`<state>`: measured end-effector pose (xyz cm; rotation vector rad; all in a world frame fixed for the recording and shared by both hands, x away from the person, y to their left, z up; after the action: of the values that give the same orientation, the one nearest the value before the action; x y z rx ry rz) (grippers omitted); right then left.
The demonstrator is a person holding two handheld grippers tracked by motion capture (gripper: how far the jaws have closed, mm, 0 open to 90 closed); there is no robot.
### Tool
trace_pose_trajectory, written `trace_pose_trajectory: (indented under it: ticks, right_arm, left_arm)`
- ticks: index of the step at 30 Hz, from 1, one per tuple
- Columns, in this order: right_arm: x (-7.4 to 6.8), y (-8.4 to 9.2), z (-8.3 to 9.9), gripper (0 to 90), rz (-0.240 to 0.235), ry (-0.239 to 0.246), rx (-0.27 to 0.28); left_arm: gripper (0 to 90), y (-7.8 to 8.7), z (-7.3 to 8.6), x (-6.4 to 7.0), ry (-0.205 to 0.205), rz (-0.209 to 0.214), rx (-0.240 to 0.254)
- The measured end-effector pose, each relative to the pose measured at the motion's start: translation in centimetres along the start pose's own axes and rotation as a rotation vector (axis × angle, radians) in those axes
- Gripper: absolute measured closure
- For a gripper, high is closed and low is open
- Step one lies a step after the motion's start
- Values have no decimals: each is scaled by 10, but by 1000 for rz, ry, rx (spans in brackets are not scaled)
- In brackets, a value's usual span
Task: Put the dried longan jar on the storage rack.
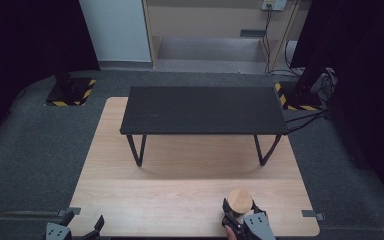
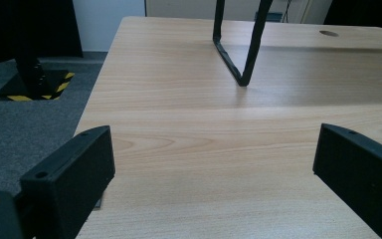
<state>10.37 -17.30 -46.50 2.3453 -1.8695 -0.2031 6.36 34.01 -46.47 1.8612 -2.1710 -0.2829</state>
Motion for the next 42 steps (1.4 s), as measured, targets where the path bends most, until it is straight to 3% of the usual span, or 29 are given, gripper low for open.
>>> trace_pose_trajectory:
  ticks: [6,20,34,42]
  right_arm:
    - [6,1,-25,260,-10,2,25]
    - [27,-17,-88,260,-7,-18,81]
    - [39,-41,-145,260,-20,15,105]
    - [48,-62,-169,260,-22,24,119]
  left_arm:
    - [15,1,-1,0,-1,1,3]
    - [16,6,1,-4,12,-6,14]
    - [17,6,1,-6,17,-2,14]
    - [18,3,1,-5,16,6,12]
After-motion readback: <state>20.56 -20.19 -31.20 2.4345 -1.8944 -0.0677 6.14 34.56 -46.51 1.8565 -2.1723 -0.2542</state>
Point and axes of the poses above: each handheld gripper's, and its own axes: y roughly backward along the jaws, z roughly out of its underside, x roughly to its right, the point moved 2 cm from there along -y, roughly forward along the jaws
